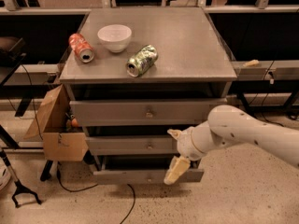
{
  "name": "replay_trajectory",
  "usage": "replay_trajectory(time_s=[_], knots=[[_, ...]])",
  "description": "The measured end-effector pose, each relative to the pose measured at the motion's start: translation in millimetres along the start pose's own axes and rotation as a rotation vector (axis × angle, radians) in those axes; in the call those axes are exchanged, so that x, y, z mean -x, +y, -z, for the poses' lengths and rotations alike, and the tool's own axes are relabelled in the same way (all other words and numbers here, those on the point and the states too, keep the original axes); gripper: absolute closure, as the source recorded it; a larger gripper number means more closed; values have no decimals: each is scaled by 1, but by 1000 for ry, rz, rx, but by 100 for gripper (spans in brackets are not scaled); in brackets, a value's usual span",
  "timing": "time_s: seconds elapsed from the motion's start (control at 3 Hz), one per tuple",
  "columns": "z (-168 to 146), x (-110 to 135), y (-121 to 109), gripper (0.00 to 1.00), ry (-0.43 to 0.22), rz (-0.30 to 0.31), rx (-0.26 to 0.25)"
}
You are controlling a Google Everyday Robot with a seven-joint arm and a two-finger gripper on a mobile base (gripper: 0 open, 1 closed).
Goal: Open middle drawer
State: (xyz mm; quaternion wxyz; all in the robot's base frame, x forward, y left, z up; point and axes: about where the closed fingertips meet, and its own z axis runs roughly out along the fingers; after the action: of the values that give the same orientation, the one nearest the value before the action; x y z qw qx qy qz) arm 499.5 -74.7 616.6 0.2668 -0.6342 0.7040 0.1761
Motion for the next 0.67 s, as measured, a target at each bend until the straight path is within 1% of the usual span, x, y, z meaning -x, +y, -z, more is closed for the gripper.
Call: replay_trajectory(time_s=[0.33, 0.67], knots=[[-51, -21, -27, 0, 66, -79, 35], [-100, -48, -54, 0, 125, -173, 69]])
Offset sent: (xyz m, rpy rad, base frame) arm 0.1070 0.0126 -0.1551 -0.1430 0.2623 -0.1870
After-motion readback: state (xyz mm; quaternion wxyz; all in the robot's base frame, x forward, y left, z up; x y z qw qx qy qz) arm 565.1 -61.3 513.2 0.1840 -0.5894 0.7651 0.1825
